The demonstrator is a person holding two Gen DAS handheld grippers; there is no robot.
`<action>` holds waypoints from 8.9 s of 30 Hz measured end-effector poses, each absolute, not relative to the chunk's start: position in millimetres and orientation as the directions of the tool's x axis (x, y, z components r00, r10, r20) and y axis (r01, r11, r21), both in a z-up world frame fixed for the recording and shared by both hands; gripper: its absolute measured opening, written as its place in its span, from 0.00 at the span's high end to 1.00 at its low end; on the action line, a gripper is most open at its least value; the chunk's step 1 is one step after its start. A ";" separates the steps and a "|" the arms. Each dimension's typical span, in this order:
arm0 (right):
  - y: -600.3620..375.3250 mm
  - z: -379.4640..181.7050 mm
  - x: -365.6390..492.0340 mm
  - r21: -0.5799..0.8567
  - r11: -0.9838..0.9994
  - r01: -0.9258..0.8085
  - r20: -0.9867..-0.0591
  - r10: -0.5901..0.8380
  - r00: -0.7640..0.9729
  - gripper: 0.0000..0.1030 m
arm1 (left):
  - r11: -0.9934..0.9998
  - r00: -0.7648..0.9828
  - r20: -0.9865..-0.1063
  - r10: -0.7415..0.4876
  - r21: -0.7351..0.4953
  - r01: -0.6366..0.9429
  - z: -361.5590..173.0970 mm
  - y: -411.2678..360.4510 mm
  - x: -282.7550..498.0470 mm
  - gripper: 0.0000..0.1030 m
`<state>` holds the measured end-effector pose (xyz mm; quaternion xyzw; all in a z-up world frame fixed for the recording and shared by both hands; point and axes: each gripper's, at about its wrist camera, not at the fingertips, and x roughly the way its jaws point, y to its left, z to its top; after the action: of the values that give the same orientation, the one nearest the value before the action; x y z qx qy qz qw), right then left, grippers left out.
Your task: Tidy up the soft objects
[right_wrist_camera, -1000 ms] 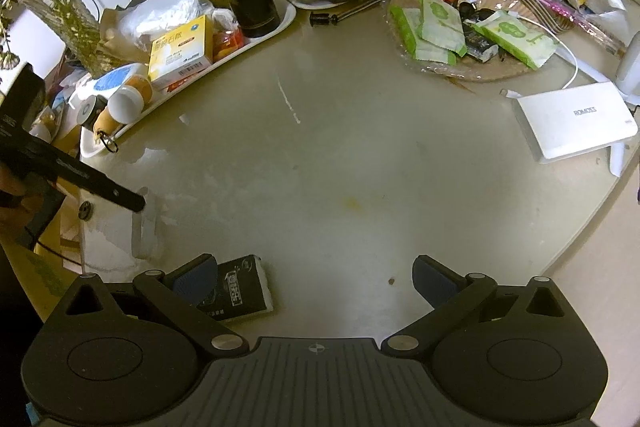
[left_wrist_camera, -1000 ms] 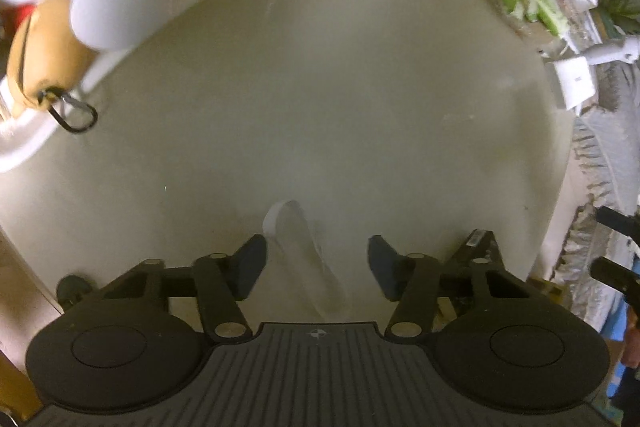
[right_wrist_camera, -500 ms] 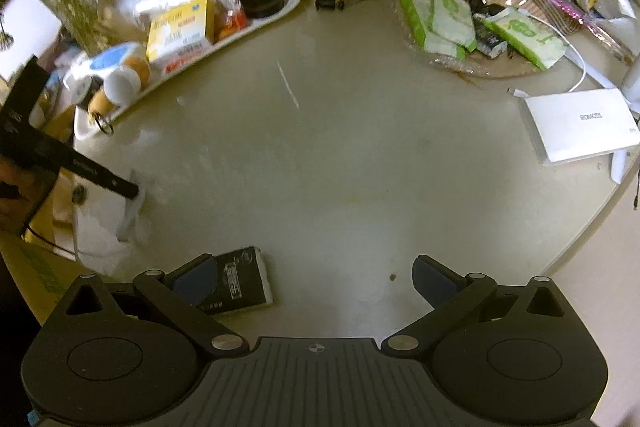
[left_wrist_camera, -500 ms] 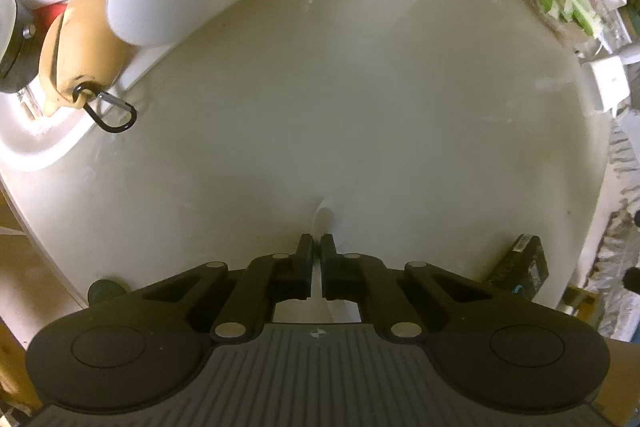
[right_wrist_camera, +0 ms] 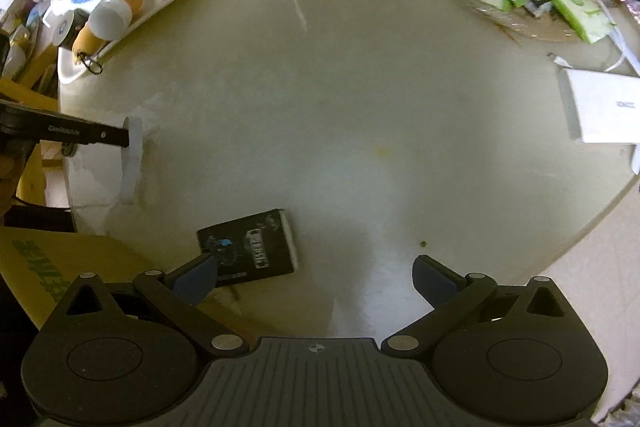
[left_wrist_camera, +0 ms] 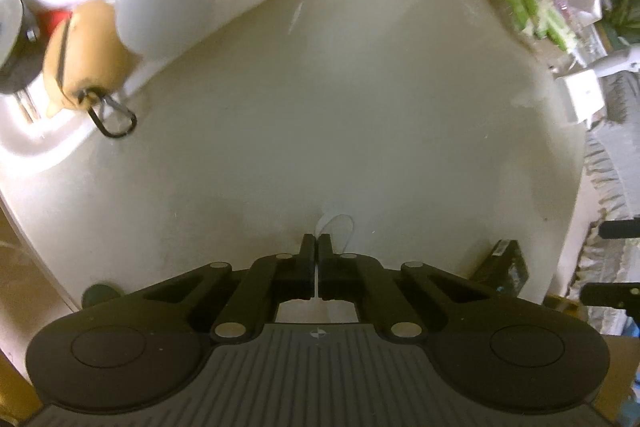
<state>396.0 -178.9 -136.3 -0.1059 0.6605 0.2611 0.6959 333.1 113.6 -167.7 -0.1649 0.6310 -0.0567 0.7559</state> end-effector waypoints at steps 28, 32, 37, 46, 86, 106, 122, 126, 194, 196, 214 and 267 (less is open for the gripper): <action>-64.1 -215.4 410.6 0.193 0.770 -0.608 -0.947 -0.016 -0.321 0.05 | 0.986 0.498 -0.853 -0.156 -0.108 0.125 -83.2 80.4 285.7 0.99; -58.3 -230.8 407.8 0.132 0.767 -0.628 -0.946 -0.092 -0.311 0.18 | 0.986 0.501 -0.851 -0.157 -0.107 0.127 -82.1 81.2 282.4 0.99; -59.6 -228.1 408.1 0.121 0.775 -0.620 -0.948 -0.096 -0.304 0.29 | 0.986 0.502 -0.851 -0.153 -0.099 0.133 -79.0 79.7 279.8 0.99; -69.2 -202.3 398.1 0.124 0.795 -0.593 -0.970 -0.028 -0.240 0.30 | 0.985 0.494 -0.858 -0.142 -0.075 0.153 -69.0 70.4 277.4 0.99; -241.0 55.3 301.7 0.124 0.841 -0.527 -0.679 0.460 0.573 0.30 | 0.960 0.713 -0.680 -0.173 0.047 0.277 79.5 13.8 201.5 0.99; -312.0 143.7 207.7 0.096 0.833 -0.544 -0.523 0.508 0.685 0.30 | 0.952 0.771 -0.603 -0.204 0.064 0.301 134.2 18.4 128.4 0.99; -313.8 121.2 160.2 0.191 0.780 -0.596 -0.509 0.598 0.619 0.30 | 0.937 0.703 -0.629 -0.331 -0.129 0.326 108.0 28.1 100.8 0.99; -310.5 110.7 156.2 0.208 0.765 -0.610 -0.524 0.614 0.591 0.30 | 0.934 0.675 -0.652 -0.344 -0.161 0.320 95.3 32.5 98.9 0.99; -200.4 15.9 158.6 -0.055 0.410 -0.911 -0.788 0.543 0.292 0.08 | 0.979 0.653 -0.730 -0.201 -0.164 0.117 29.7 52.1 73.5 0.40; -201.0 15.2 158.2 -0.033 0.410 -0.911 -0.783 0.557 0.279 0.05 | 0.980 0.654 -0.730 -0.199 -0.162 0.116 29.7 52.3 72.1 0.40; -259.2 16.6 127.7 0.123 0.746 -0.655 -0.667 0.551 0.502 0.00 | 0.991 0.676 -0.724 -0.135 -0.099 0.092 33.9 31.6 54.6 0.20; -237.0 -37.1 49.9 0.131 0.941 -0.313 -0.796 0.288 0.533 0.00 | 0.995 0.667 -0.739 0.097 0.093 -0.043 -12.3 -5.6 15.8 0.00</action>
<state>49.9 -237.0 -37.1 -0.0138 0.4518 0.1715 0.8754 15.8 -5.6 -12.3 0.0338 0.4062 0.0384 0.9123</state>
